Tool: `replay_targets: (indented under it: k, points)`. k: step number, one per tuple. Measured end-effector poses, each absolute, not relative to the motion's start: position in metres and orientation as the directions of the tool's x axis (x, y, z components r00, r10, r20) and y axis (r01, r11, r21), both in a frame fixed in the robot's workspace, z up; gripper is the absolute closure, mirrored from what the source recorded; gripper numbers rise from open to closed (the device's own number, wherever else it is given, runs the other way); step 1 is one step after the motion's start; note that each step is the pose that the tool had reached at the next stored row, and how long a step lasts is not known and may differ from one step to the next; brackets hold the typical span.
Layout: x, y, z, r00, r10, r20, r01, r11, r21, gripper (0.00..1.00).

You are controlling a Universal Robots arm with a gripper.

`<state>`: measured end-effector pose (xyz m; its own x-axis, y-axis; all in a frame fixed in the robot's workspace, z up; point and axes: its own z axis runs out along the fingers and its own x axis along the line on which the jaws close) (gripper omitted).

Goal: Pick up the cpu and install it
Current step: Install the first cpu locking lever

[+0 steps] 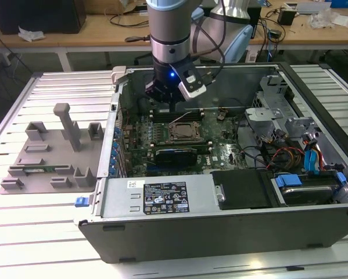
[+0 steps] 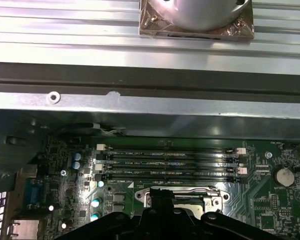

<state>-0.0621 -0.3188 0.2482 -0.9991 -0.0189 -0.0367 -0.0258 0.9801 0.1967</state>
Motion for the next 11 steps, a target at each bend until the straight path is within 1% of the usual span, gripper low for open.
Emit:
replay_targets:
  k: [11]
  points:
    - [-0.06,-0.3187,0.2406,-0.999,-0.001,-0.037,-0.008,0.981,0.195,0.89]
